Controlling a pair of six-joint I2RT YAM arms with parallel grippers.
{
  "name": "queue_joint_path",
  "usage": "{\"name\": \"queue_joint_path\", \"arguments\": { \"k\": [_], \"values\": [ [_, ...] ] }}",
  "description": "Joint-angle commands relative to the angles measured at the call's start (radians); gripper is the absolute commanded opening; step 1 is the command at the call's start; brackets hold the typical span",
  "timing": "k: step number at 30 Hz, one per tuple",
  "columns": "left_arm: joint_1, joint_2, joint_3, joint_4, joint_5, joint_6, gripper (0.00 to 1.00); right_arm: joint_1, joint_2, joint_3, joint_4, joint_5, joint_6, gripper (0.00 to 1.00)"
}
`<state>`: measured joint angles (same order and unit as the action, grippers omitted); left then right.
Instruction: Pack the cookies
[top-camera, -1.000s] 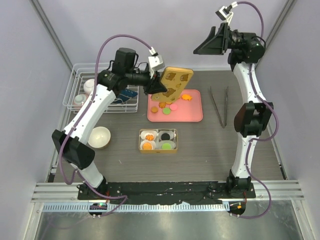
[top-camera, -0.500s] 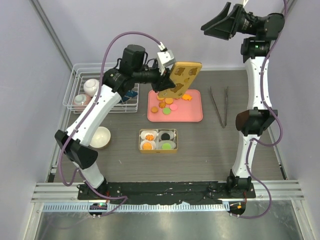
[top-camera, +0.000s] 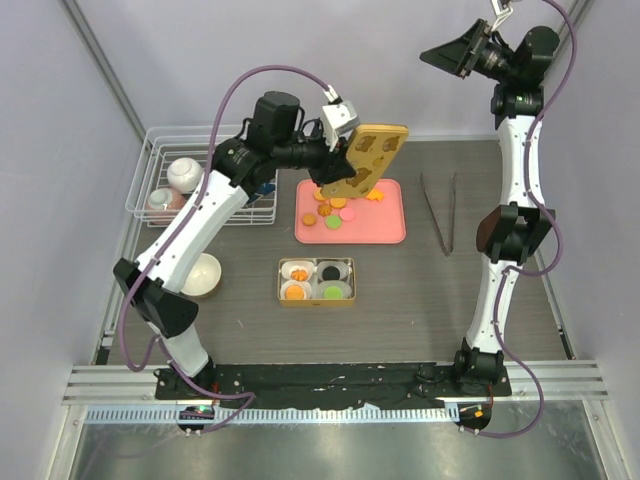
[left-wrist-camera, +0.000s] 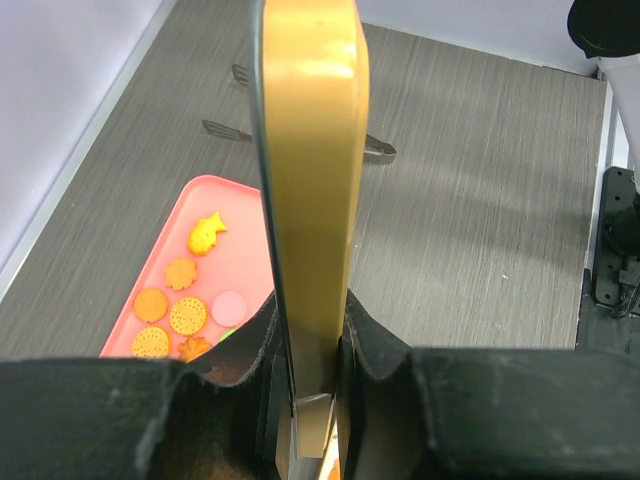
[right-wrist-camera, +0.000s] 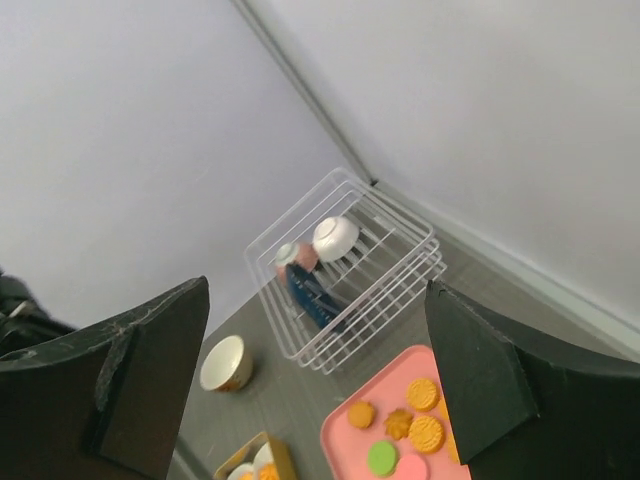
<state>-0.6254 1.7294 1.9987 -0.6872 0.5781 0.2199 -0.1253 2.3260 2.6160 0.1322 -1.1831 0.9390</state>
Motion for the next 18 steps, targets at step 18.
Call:
{"name": "queue_joint_path", "arguments": {
  "k": [18],
  "values": [
    [-0.007,0.114,0.212,-0.43,-0.125,0.361,0.0,0.125,-0.362,-0.135,-1.097,0.462,-1.278,1.0]
  ]
}}
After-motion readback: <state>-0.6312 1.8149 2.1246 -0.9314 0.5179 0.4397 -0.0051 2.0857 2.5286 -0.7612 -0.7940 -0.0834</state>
